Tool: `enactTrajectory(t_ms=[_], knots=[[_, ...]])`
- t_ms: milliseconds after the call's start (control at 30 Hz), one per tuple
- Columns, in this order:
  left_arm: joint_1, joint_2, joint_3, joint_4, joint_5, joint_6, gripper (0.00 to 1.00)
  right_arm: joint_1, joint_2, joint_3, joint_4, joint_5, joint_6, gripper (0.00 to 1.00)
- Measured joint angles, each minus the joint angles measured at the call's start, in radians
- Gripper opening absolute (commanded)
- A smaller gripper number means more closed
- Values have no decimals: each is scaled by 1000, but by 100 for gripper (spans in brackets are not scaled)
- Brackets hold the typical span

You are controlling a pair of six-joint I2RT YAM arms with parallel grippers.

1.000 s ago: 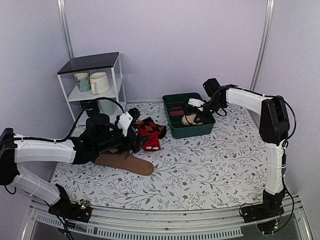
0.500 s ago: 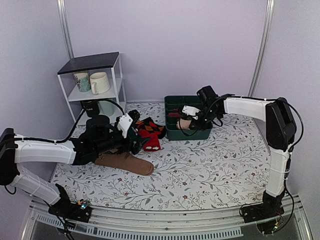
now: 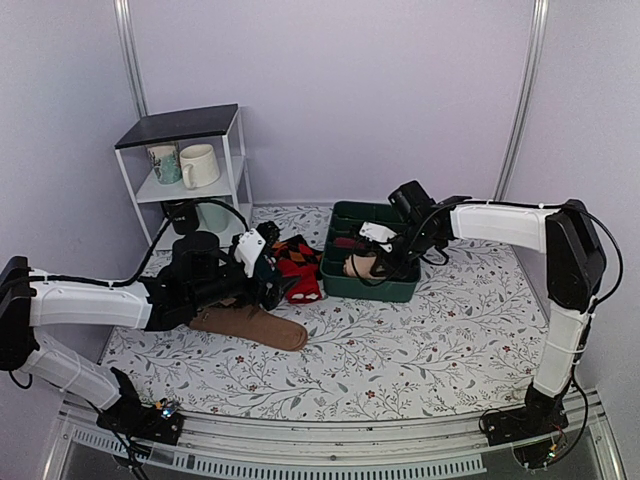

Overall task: Roll the socks
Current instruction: Move the storage box to the center of the board.

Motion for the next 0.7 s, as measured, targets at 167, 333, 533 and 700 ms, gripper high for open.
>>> enactTrajectory(t_ms=[167,333,533,700], knots=[[0,0,0,0,6,0,99,5,-19,0,1,-30,58,0],[0,0,0,0,11,0,100,6,-28,1,47,-102,100,0],[0,0,0,0,15,0,99,-3,-28,3,132,-140,120,0],[0,1,0,0,18,8,100,-27,-28,-31,303,-159,167,0]])
